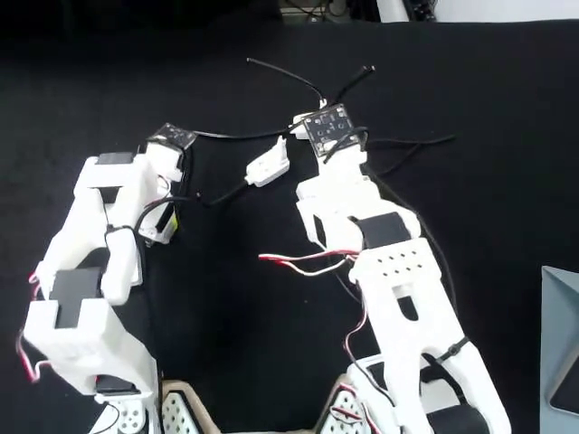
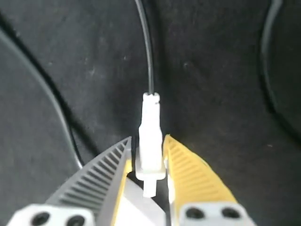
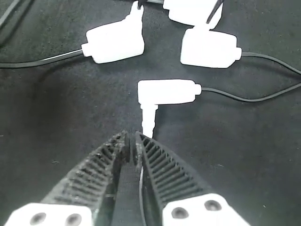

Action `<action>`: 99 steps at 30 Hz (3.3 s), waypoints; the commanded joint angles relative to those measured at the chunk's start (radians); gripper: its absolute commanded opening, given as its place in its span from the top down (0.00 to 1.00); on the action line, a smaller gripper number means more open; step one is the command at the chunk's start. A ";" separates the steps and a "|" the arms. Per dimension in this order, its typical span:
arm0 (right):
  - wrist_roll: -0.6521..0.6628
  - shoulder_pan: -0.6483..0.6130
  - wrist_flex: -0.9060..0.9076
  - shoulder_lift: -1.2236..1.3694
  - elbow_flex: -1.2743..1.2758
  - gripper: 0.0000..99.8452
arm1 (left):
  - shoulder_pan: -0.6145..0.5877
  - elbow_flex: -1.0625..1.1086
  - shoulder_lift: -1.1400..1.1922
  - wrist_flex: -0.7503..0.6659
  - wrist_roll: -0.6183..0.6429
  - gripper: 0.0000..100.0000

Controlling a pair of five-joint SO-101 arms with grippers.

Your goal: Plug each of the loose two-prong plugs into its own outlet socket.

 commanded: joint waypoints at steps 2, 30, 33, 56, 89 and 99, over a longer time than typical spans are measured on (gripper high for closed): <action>0.005 0.080 0.006 -0.027 -0.016 0.99 | 0.091 0.067 -0.184 0.083 0.140 0.90; -0.184 -0.196 0.227 -0.018 -0.070 0.94 | -0.015 0.156 -0.500 0.290 0.387 0.73; -0.285 -0.311 0.226 0.030 -0.076 0.84 | -0.076 0.208 -0.525 0.245 0.365 0.74; -0.598 -0.542 0.084 0.733 -0.532 0.81 | -0.366 0.705 -0.987 -0.086 0.367 0.74; -0.574 -0.592 0.195 0.915 -0.685 0.99 | -0.366 0.723 -0.994 -0.086 0.367 0.74; -0.428 -0.600 0.242 0.467 -0.495 0.99 | -0.363 0.723 -0.996 -0.087 0.367 0.74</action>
